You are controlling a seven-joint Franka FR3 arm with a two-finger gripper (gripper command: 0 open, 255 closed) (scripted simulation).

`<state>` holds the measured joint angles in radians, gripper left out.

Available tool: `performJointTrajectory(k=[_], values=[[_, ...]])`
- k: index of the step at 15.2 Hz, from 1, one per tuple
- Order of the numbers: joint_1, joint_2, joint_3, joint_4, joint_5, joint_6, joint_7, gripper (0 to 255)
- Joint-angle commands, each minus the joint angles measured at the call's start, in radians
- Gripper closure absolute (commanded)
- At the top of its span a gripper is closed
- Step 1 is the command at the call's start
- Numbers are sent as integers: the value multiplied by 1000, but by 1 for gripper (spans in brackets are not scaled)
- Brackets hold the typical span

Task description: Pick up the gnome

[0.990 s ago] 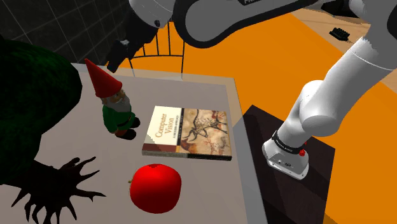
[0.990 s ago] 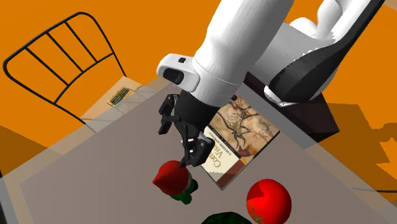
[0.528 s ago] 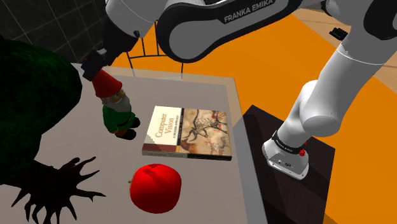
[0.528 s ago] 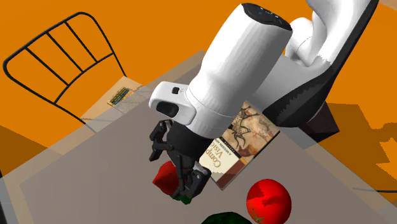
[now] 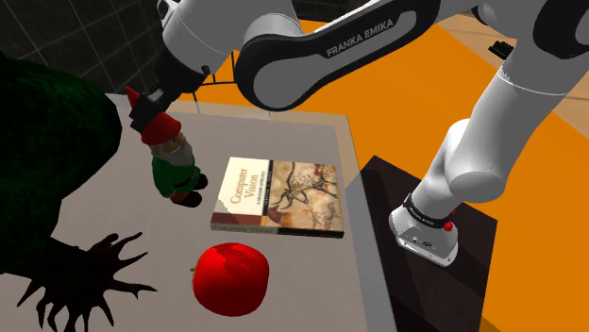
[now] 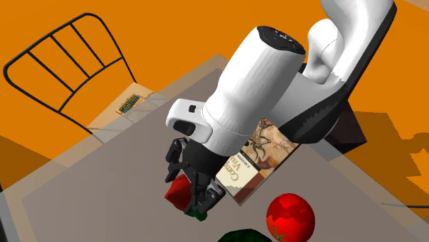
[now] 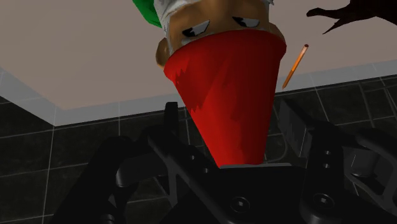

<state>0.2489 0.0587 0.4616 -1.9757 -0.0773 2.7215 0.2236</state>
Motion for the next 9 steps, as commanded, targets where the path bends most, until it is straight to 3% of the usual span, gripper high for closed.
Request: performJointTrajectory(k=[1,9], values=[[0,1,0,-3,-1,1,1,255],[-1,-2,1,9,5,-14,-4,255]])
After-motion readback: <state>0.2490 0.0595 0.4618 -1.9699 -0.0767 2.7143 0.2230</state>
